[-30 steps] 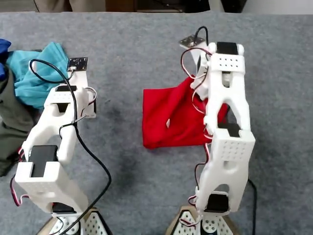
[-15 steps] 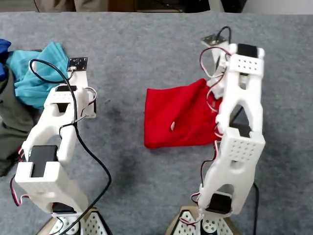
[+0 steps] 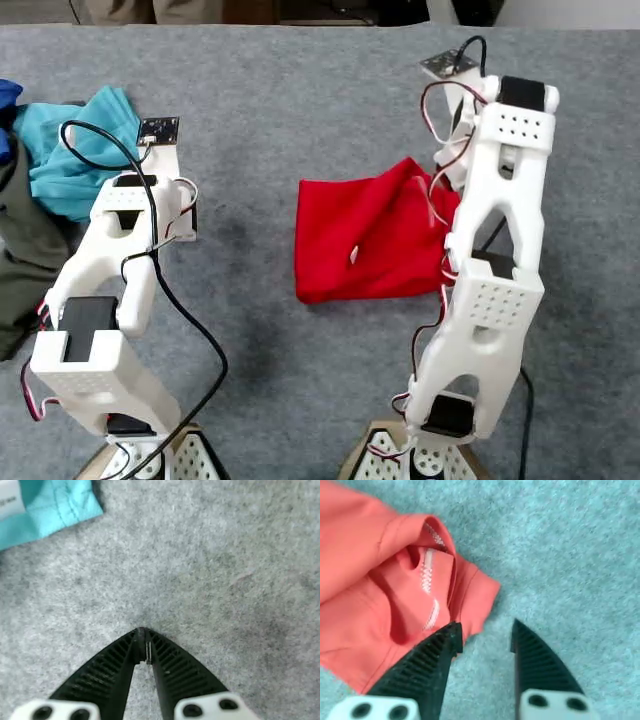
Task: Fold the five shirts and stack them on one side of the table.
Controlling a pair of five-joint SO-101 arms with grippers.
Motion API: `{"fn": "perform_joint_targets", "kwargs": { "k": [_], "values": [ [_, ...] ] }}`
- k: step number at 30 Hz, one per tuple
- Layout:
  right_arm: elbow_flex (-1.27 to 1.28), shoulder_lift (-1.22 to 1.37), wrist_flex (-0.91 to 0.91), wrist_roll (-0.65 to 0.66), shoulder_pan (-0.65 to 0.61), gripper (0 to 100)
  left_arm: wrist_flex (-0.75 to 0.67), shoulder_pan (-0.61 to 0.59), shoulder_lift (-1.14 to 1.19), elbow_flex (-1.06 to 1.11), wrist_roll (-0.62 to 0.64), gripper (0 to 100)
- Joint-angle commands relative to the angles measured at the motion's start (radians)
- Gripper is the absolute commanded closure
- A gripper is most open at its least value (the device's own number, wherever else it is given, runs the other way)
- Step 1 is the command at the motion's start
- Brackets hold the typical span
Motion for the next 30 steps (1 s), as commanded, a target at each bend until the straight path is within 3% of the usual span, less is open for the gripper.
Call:
{"fn": "perform_joint_targets", "kwargs": {
  "k": [1,7,10,30],
  "values": [
    [-0.101,-0.007,0.034,0.003,-0.019,80.4,-0.009,0.009,-0.008,-0.02,-0.005,98],
    [0.059,-0.062,0.032,0.015,-0.243,94.3,-0.011,0.009,-0.008,-0.02,-0.005,98],
    [0.134,-0.071,0.029,0.009,-0.309,90.6,-0.011,0.009,-0.008,-0.02,-0.005,98],
    [0.424,-0.191,0.028,0.018,-0.3,86.4,-0.012,0.009,-0.008,-0.02,-0.005,98]
  ]
}}
